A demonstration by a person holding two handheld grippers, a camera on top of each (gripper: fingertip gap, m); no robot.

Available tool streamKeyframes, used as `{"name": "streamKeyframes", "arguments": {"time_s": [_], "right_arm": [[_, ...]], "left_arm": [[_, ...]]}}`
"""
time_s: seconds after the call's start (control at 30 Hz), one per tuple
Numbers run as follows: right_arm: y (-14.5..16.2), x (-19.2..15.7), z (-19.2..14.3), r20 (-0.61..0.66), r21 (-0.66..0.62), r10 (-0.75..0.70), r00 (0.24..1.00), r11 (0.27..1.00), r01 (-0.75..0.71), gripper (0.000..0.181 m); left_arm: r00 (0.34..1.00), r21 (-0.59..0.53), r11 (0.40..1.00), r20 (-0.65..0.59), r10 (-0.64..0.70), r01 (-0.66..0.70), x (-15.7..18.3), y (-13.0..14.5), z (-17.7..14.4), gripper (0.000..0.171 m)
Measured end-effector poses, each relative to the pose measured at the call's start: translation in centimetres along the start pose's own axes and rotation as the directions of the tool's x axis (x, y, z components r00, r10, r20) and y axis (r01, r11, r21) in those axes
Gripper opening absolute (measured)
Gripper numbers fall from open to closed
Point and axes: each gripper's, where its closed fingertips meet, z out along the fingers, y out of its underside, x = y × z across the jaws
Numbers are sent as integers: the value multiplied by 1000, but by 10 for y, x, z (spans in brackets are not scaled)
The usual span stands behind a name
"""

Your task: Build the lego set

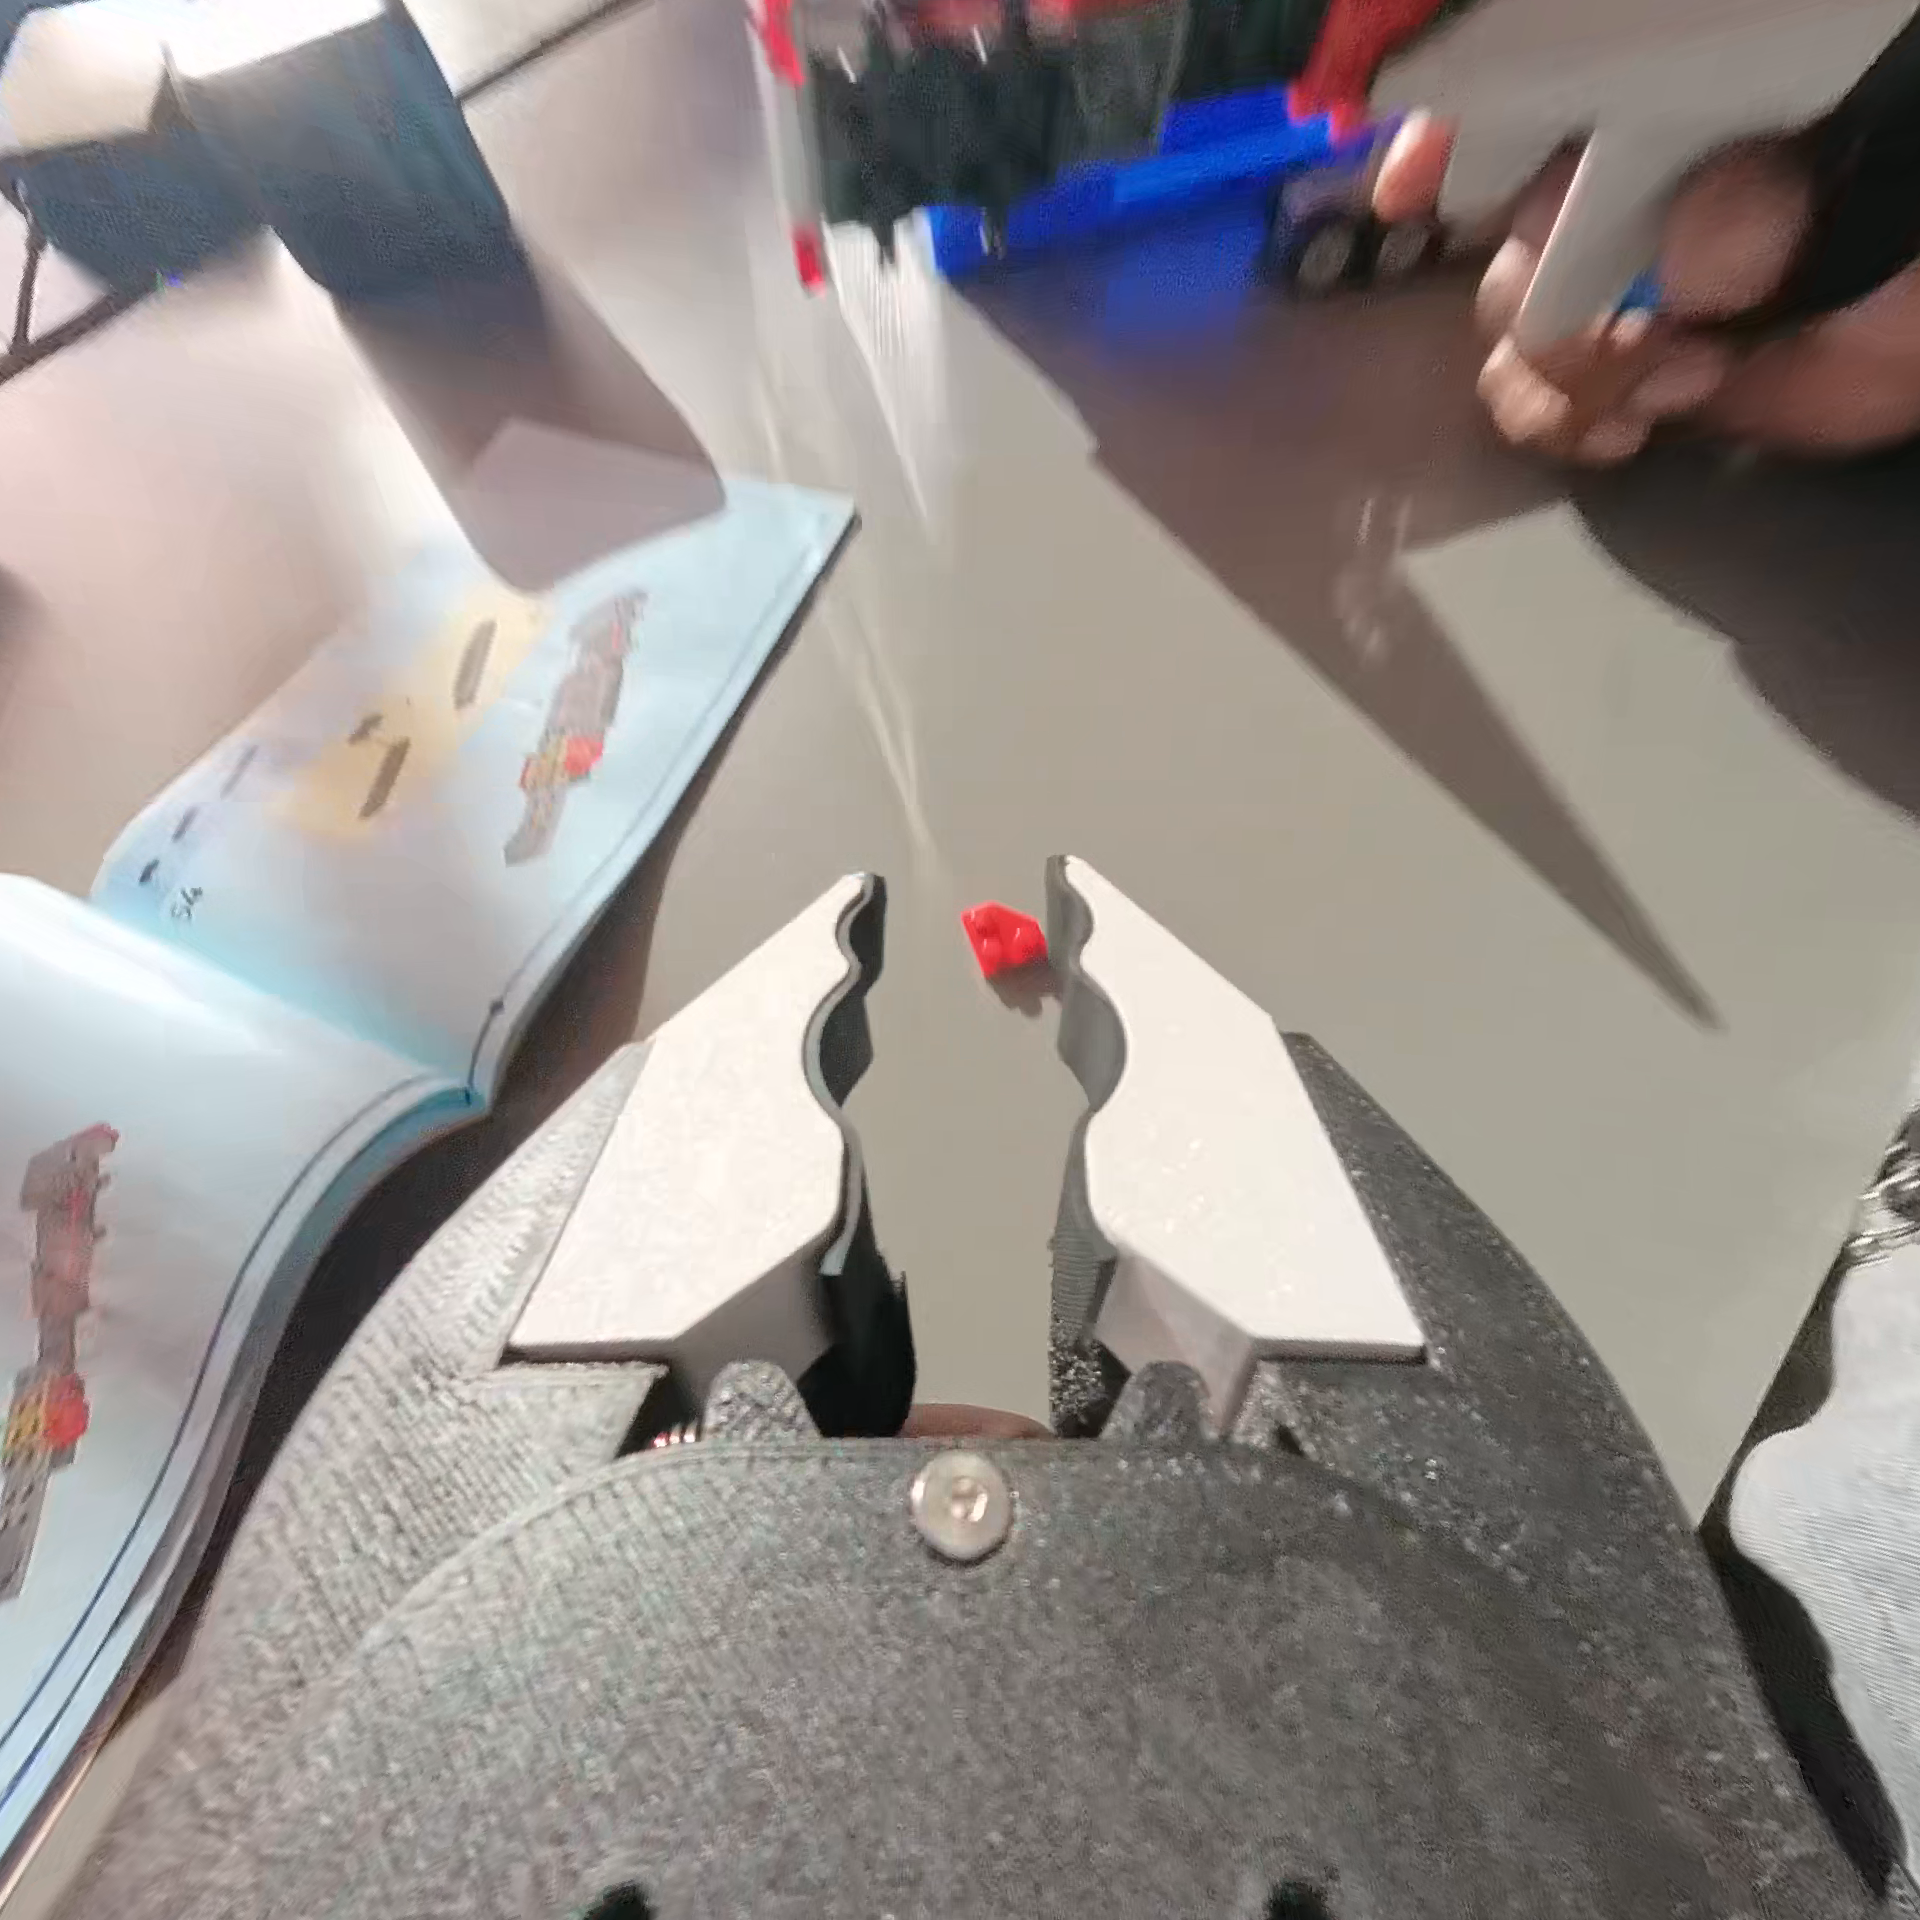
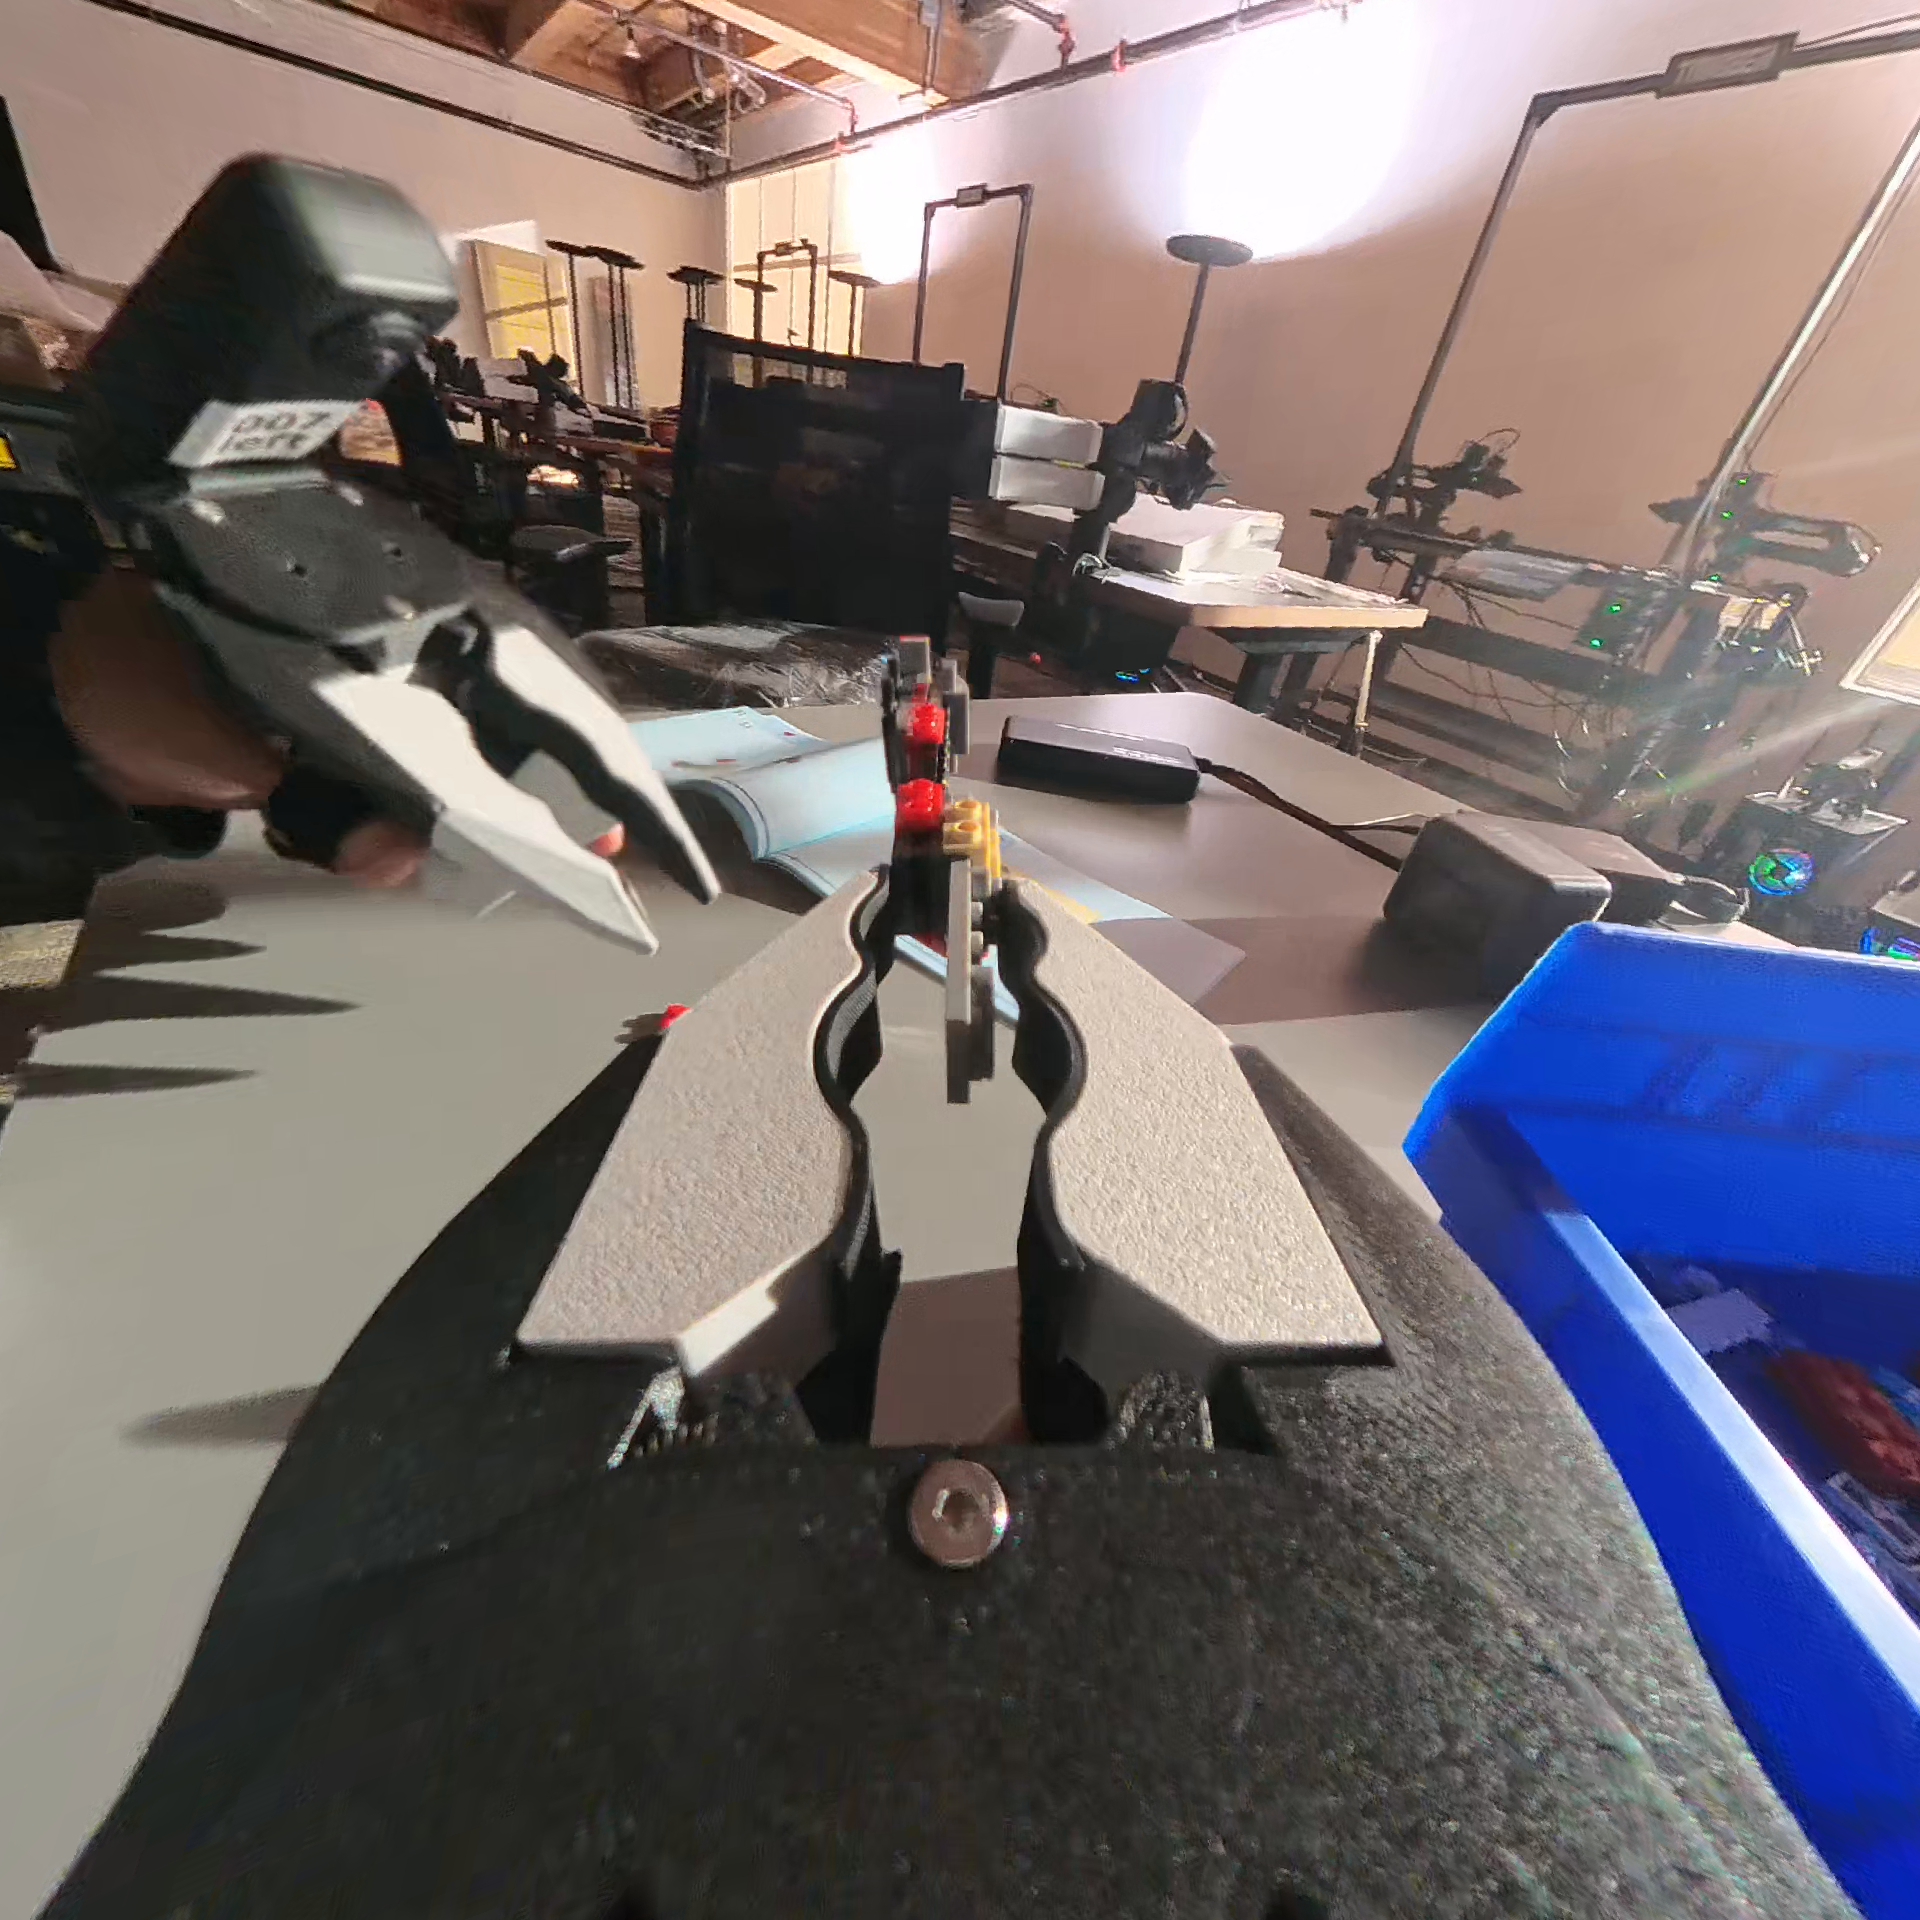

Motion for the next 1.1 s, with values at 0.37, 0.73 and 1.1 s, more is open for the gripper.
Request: {"name": "streamKeyframes", "arguments": {"time_s": [0.37,0.73,1.1], "right_arm": [[-9,-3,-4,17,14,48,999,999,-48,21],[-9,-7,-5,70,17,101,992,995,-103,21],[-6,-12,-4,116,1,113,987,993,-114,21]], "left_arm": [[996,-251,968,79,47,-26,9,26,19,29],[954,-196,934,-105,282,-298,18,26,20,18],[852,58,888,-261,455,-456,32,-4,-7,17]]}}
